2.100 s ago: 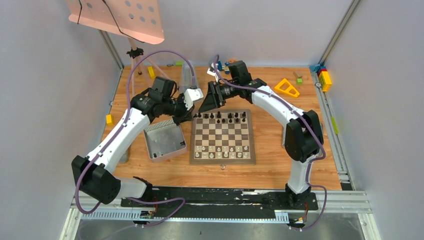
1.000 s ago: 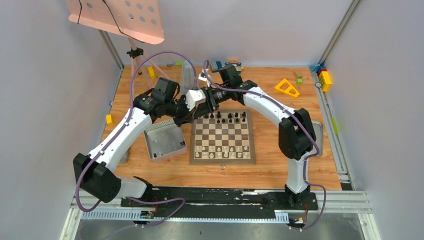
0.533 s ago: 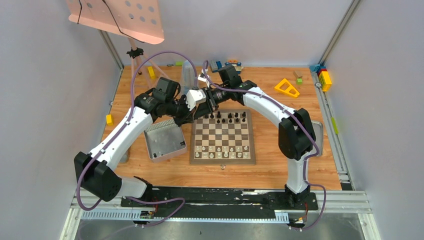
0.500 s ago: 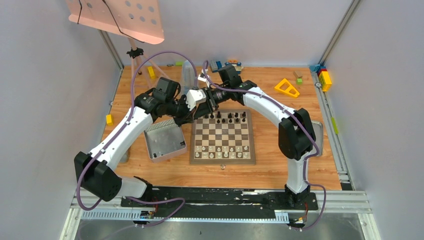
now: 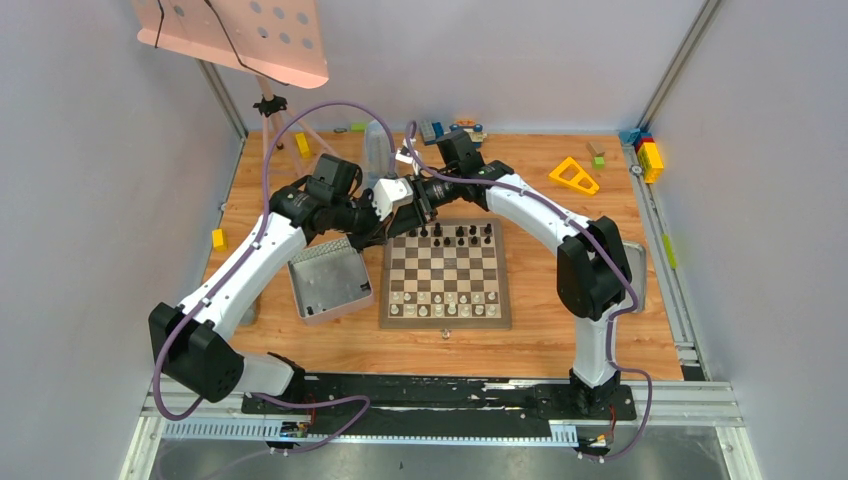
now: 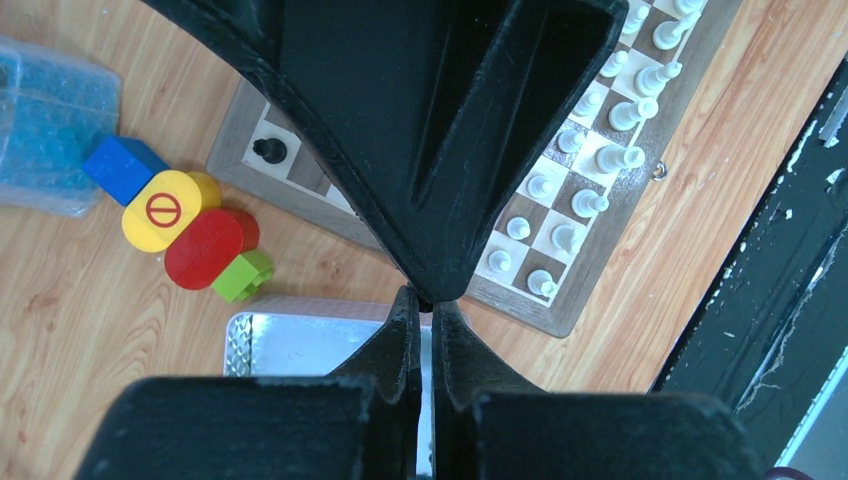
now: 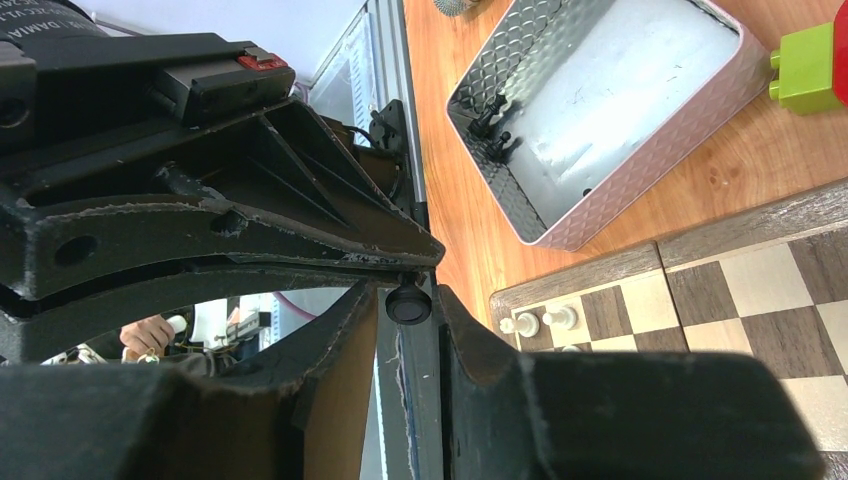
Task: Set up the chess pieces on the board
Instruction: Place the chess piece on the chessboard.
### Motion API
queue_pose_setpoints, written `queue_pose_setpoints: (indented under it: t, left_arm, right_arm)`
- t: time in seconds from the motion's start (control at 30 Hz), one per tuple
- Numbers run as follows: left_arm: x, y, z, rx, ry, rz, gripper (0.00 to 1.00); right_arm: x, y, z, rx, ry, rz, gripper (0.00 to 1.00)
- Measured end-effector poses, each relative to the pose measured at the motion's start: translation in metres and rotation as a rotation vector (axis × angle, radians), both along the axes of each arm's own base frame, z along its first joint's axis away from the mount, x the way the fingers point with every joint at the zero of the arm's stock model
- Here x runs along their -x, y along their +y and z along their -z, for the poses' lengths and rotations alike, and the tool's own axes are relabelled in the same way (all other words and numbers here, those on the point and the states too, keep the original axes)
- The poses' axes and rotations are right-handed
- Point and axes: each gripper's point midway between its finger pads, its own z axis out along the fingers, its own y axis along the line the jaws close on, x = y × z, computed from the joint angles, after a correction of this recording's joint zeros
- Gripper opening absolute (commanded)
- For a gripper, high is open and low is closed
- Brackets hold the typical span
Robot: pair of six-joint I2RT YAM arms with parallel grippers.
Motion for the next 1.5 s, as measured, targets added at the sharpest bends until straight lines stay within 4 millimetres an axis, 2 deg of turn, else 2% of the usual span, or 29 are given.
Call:
queue_pose_setpoints:
  t: [0.23, 0.3, 0.37, 0.43, 0.5, 0.7, 0.77, 0.9, 1.1, 1.27, 1.5]
  left_arm:
    - [0.000, 0.000, 0.000, -0.002, 0.000, -0.001, 0.00]
    - [0.000, 0.000, 0.000, -0.002, 0.000, -0.002, 0.05]
    - [0.000, 0.000, 0.000, -0.002, 0.000, -0.002, 0.18]
    - [-0.001, 0.001, 0.000, -0.004, -0.001, -0.005, 0.38]
    - [-0.003, 0.001, 0.000, -0.006, -0.012, -0.011, 0.51]
    - [-0.016, 0.000, -0.007, 0.009, -0.095, -0.026, 0.83]
    - [-0.018, 0.001, -0.012, 0.031, -0.145, -0.029, 0.87]
    - [-0.020, 0.001, -0.031, 0.115, -0.220, -0.018, 0.87]
    - [-0.032, -0.017, -0.056, 0.265, -0.291, 0.068, 0.79]
    - [-0.041, -0.035, -0.055, 0.337, -0.311, 0.142, 0.71]
    - [-0.049, -0.052, -0.054, 0.418, -0.341, 0.205, 0.56]
  right_arm:
    - [0.000, 0.000, 0.001, 0.000, -0.003, 0.000, 0.11]
    - [0.000, 0.000, 0.001, 0.000, -0.005, -0.001, 0.05]
    - [0.000, 0.000, 0.001, 0.000, -0.007, -0.002, 0.00]
    - [0.000, 0.000, 0.001, -0.001, -0.007, -0.002, 0.00]
    - [0.001, 0.000, 0.001, -0.002, -0.004, -0.006, 0.00]
    - [-0.007, -0.007, 0.000, -0.006, 0.001, 0.010, 0.00]
    - [-0.013, -0.013, -0.001, -0.009, 0.006, 0.024, 0.00]
    - [-0.027, -0.026, -0.007, -0.021, 0.031, 0.062, 0.00]
    - [-0.043, -0.047, -0.031, -0.086, 0.061, 0.106, 0.00]
    - [-0.050, -0.061, -0.048, -0.140, 0.087, 0.119, 0.00]
    - [-0.051, -0.070, -0.047, -0.167, 0.161, 0.118, 0.00]
